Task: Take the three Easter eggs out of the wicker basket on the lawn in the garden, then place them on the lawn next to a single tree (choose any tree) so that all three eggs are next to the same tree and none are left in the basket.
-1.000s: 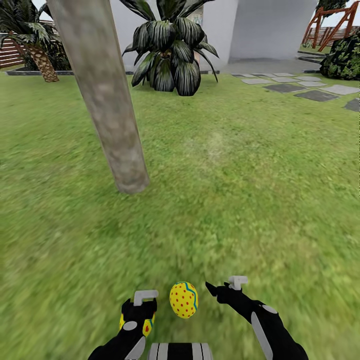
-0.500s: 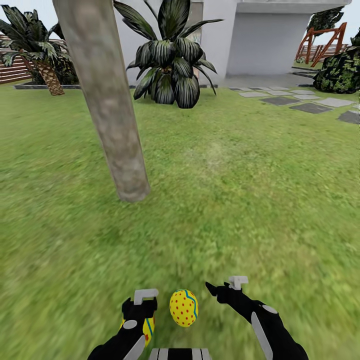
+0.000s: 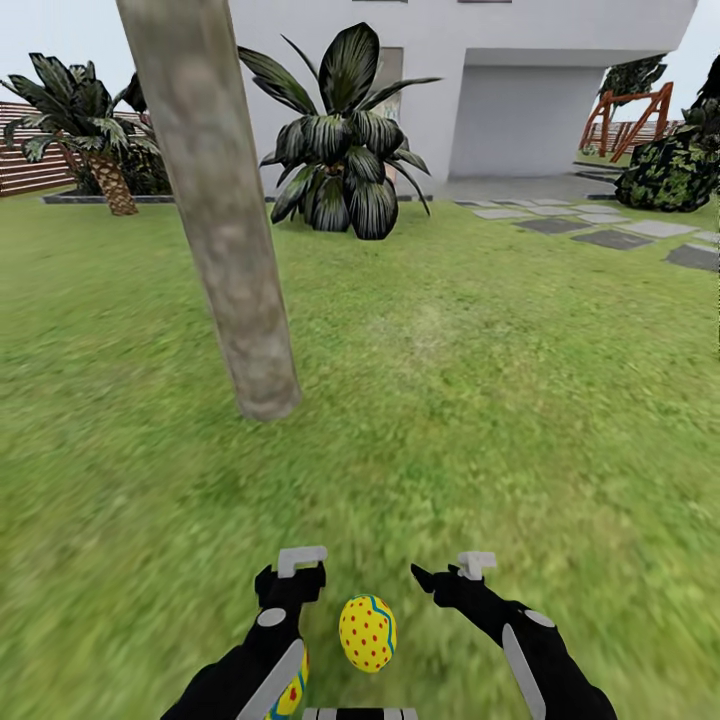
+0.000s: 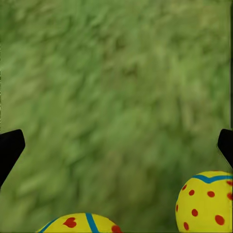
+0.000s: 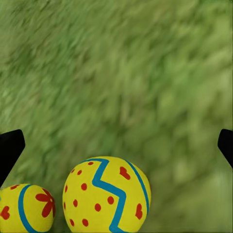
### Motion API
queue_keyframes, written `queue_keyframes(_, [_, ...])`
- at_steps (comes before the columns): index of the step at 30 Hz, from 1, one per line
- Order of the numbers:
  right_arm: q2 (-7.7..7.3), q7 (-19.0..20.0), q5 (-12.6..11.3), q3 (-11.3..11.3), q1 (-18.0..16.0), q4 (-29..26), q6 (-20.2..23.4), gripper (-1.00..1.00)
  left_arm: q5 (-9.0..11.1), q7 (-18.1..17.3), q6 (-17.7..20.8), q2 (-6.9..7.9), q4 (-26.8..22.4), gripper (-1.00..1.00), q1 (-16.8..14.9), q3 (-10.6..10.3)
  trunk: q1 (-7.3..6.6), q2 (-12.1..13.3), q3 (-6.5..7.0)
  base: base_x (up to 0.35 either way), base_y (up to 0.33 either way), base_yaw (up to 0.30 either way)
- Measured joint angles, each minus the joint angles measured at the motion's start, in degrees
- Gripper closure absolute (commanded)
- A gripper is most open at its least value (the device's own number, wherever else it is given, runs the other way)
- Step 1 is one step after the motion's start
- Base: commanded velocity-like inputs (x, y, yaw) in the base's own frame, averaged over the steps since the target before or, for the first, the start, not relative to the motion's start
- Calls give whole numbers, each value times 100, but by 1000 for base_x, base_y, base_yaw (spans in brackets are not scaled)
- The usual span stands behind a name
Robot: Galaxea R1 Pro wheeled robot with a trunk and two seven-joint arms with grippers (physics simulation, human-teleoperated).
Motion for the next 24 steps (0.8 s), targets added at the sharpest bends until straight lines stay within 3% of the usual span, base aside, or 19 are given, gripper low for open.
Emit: queue_keyframes(24, [0,0,-9,3,0,1,-1,-100,-40,43,-62,-9,123,-100,15,-1,-62,32,532,0,0,0])
